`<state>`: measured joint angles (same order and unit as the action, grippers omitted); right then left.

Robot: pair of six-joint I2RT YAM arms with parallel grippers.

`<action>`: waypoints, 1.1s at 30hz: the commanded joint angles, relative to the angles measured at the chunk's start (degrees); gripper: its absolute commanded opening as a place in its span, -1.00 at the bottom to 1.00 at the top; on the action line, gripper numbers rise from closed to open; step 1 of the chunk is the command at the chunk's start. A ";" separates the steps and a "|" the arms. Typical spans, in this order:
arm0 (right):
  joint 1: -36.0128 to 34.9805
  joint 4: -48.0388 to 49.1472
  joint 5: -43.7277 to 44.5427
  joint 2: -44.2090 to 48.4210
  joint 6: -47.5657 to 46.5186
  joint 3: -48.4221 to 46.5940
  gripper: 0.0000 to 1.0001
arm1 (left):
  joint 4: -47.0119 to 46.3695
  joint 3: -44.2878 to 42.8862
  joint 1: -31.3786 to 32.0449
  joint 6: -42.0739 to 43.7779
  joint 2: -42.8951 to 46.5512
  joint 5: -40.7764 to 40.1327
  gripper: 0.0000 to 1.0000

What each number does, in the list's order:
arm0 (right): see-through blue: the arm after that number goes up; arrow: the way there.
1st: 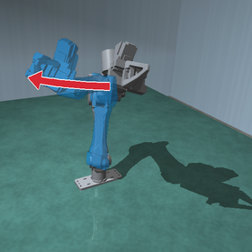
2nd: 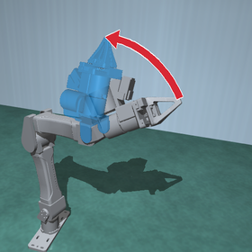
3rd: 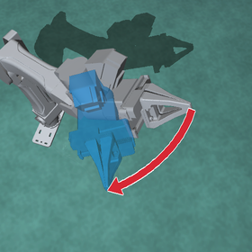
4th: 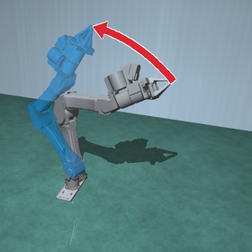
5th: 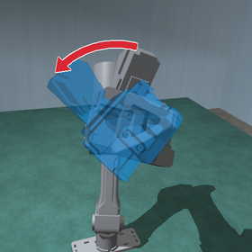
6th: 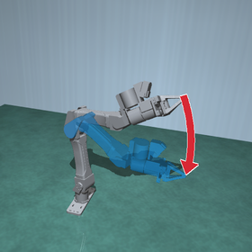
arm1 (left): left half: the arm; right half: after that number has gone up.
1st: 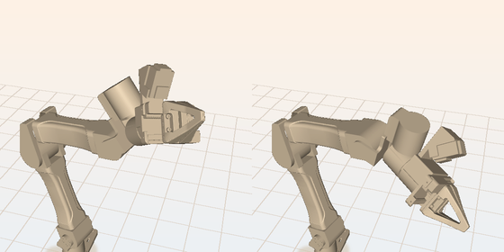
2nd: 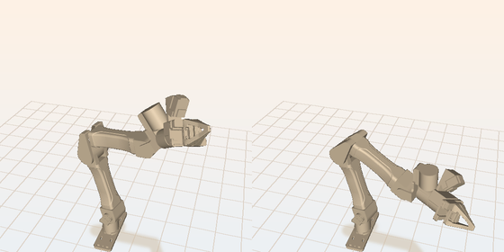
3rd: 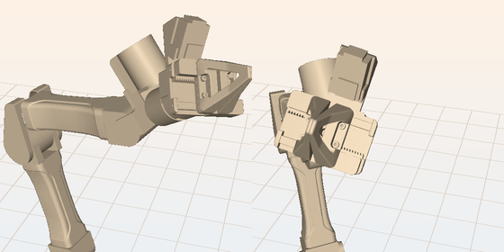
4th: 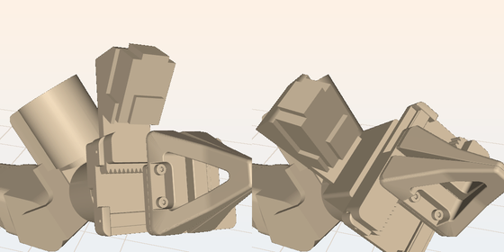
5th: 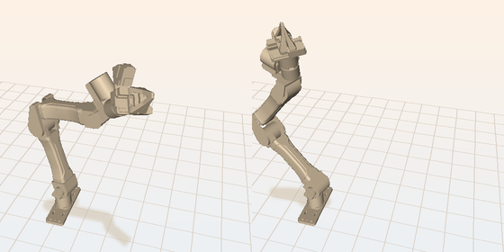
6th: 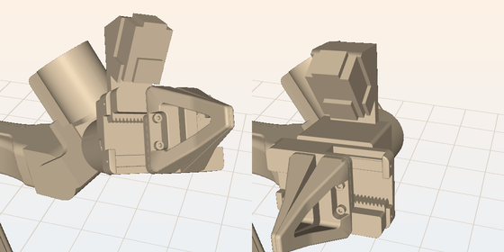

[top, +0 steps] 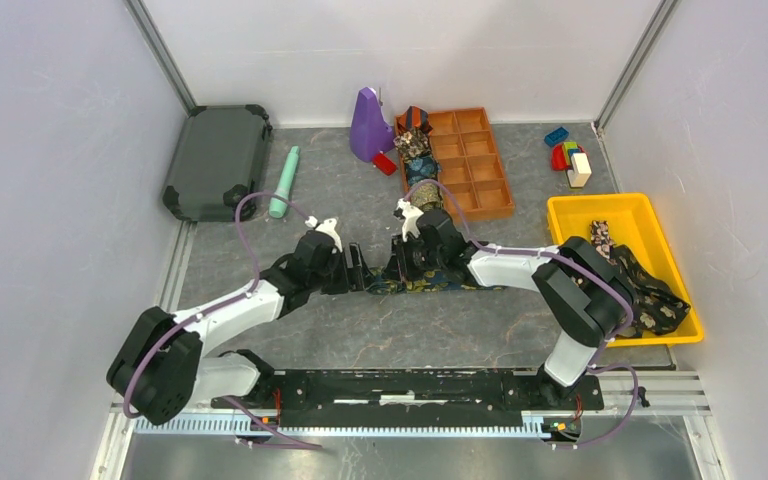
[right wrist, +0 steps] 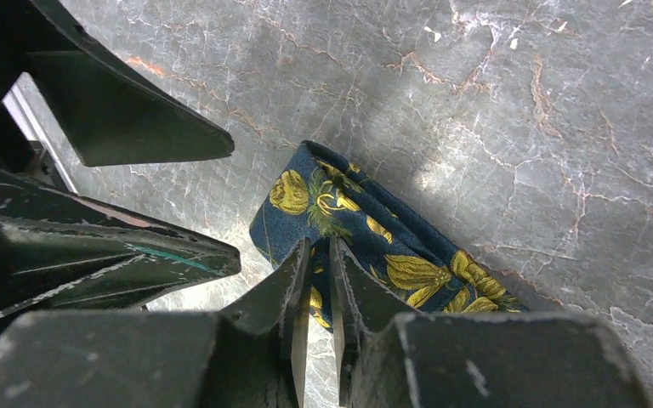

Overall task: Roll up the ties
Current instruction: Roll the tie at the center of the board.

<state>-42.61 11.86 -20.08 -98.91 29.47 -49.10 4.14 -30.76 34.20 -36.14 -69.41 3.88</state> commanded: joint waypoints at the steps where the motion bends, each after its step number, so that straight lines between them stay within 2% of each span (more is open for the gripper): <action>1: 0.14 -0.25 -0.11 0.65 -1.48 2.66 -0.62 | -8.74 1.53 -0.23 -5.21 -1.83 4.12 0.64; 11: 0.16 1.65 -0.31 0.30 -1.36 4.52 -0.68 | -17.01 3.35 -0.18 -9.62 -7.50 8.22 0.56; 18: 0.16 2.23 -0.11 0.21 -1.61 5.41 -0.73 | -20.65 3.99 -0.11 -11.03 -11.50 9.09 0.42; 27: 0.30 4.28 -0.46 -0.31 -0.89 7.65 -0.82 | -27.72 4.92 -0.18 -12.70 -16.55 10.09 0.34; 33: 0.25 4.87 -0.75 -0.75 -0.70 8.40 -0.85 | -32.05 5.93 -0.18 -13.85 -19.39 10.22 0.14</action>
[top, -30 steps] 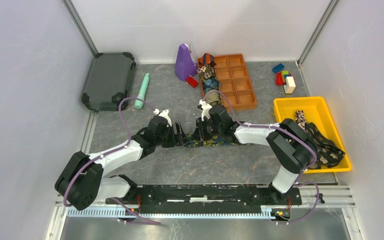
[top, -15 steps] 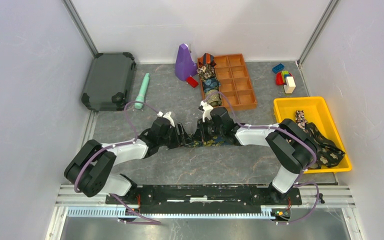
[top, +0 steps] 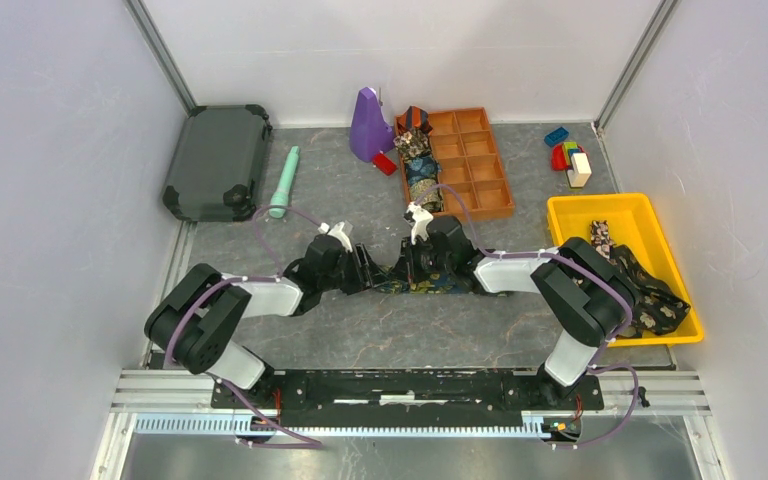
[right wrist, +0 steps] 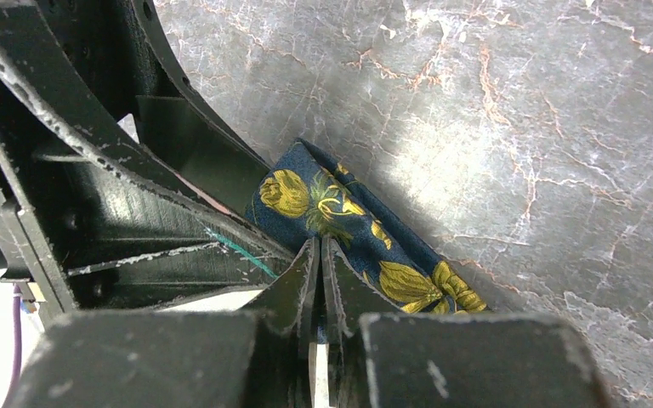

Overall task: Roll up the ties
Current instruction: Roll the tie at the center of the board.

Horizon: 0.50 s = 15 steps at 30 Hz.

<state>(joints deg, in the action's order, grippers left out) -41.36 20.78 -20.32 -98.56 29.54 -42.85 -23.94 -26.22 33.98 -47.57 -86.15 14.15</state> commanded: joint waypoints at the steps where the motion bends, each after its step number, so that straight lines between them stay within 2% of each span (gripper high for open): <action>1: -1.00 -4.06 -0.48 -1.18 -0.66 2.15 -0.85 | -4.44 1.60 0.06 -2.48 -2.77 -0.16 0.11; 9: -0.99 -3.89 -1.07 -1.02 -0.34 1.70 -0.87 | -4.41 1.70 0.55 -0.87 -3.70 -2.84 -0.33; 12: -1.00 -6.18 -0.72 -0.80 -1.35 -0.54 -0.86 | -3.12 1.30 1.12 0.24 -3.35 -4.07 -0.43; 15: -0.93 -9.06 0.06 0.48 -2.22 -3.68 -0.72 | -0.57 0.83 1.98 1.52 -2.34 -6.26 -0.51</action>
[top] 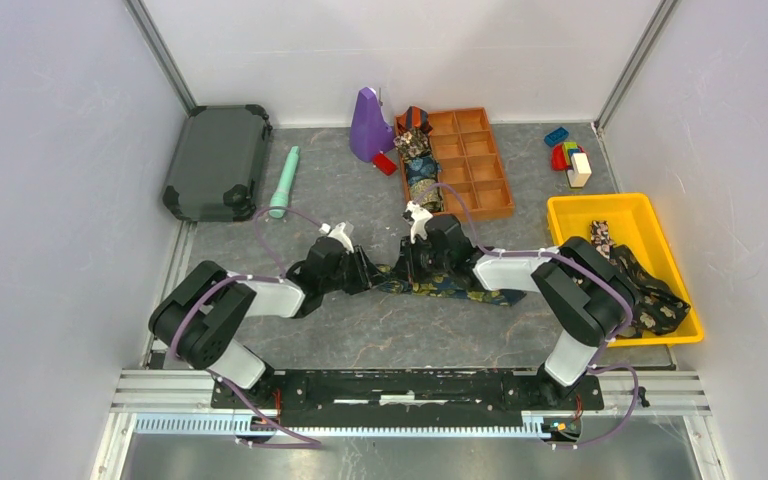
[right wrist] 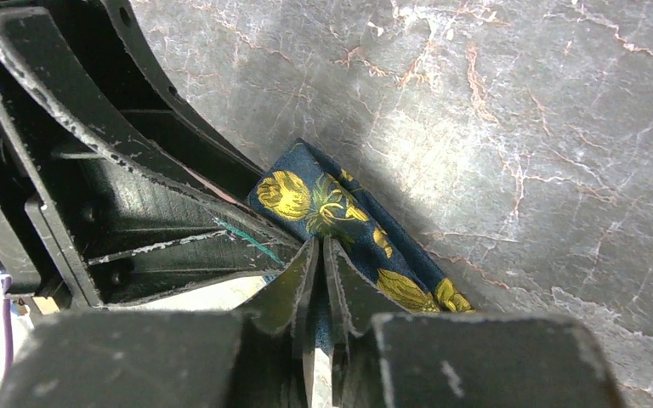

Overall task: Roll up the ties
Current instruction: Roll the tie at the center of the board.

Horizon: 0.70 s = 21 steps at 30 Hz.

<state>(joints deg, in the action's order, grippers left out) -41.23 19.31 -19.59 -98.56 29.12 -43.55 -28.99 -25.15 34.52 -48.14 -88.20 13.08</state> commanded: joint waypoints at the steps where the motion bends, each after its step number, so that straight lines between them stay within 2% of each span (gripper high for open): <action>1: -1.11 -8.57 -0.36 0.94 -2.07 -3.91 -0.66 | 5.66 -0.38 1.81 2.57 0.45 -6.36 -0.53; 5: -0.86 -12.72 1.25 3.37 -3.57 -7.86 -0.42 | 12.72 -2.22 4.19 5.23 4.04 -12.53 -0.57; 9: -0.72 -15.14 3.77 6.12 -4.36 -8.71 -0.32 | 22.03 -5.14 7.20 7.93 7.20 -20.40 -0.59; 16: -1.18 -14.17 7.88 11.28 -2.72 -3.46 -0.35 | 36.74 -11.36 12.56 10.22 10.49 -33.82 -0.61; 21: -2.34 -11.84 7.72 10.98 -1.06 -1.31 -0.43 | 45.15 -16.52 16.13 11.62 11.18 -41.35 -0.61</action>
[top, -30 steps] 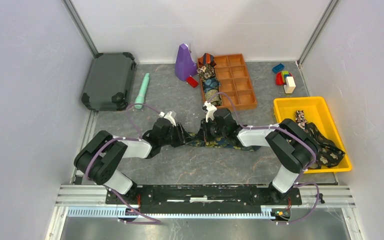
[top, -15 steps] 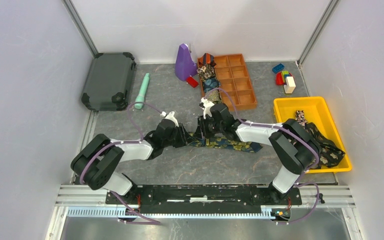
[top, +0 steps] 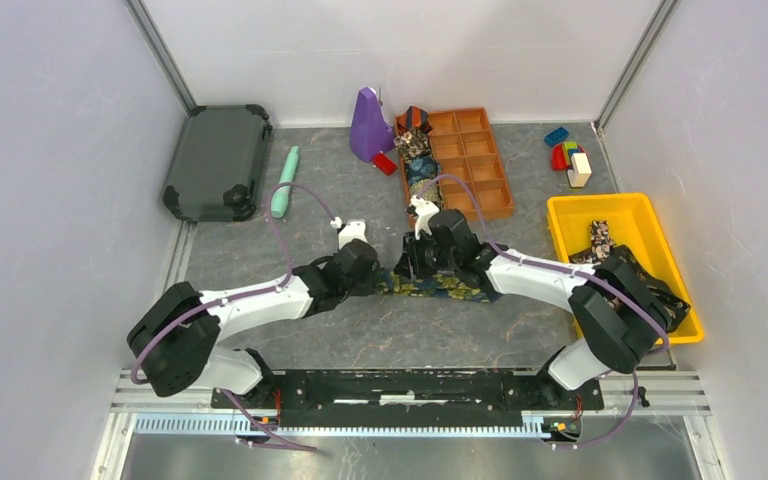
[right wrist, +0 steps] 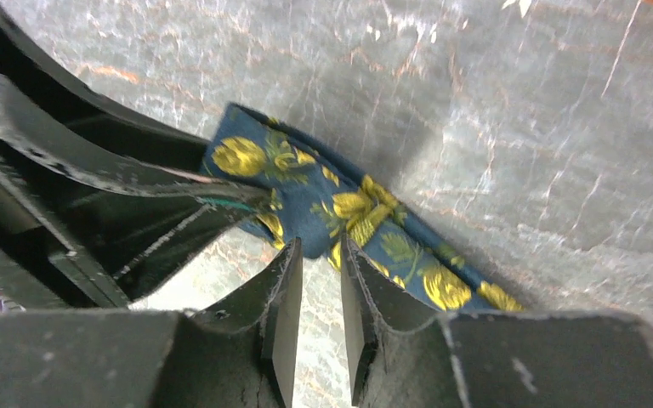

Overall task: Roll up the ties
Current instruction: Roll the tie at the center of the board.

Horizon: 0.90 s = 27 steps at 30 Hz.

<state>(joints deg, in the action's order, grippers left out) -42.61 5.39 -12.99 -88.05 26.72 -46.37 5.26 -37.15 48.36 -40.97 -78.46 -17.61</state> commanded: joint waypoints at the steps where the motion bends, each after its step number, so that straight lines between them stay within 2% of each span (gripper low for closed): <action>1: -1.06 2.73 0.64 0.18 1.87 1.86 -0.45 | 12.89 -5.88 3.22 4.71 1.41 -12.52 -0.61; 6: -2.23 6.50 -0.65 -2.50 3.95 1.25 -0.50 | 20.76 -11.11 6.41 6.30 0.95 -18.92 -0.62; 18: -5.74 13.57 -6.09 -11.98 7.25 -5.07 -0.53 | 30.11 -15.16 11.11 6.31 -0.43 -27.86 -0.62; 22: -5.54 10.08 -3.55 -10.91 4.97 -4.75 -0.54 | 34.42 -17.08 11.91 5.53 -3.80 -32.39 -0.62; 27: -2.77 8.24 -1.56 -6.94 4.35 0.12 -0.54 | 36.73 -18.60 12.58 5.28 -8.02 -36.67 -0.63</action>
<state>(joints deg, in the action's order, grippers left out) -47.64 14.48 -16.62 -99.53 32.38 -48.97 38.98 -53.21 60.20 -36.56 -84.09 -47.24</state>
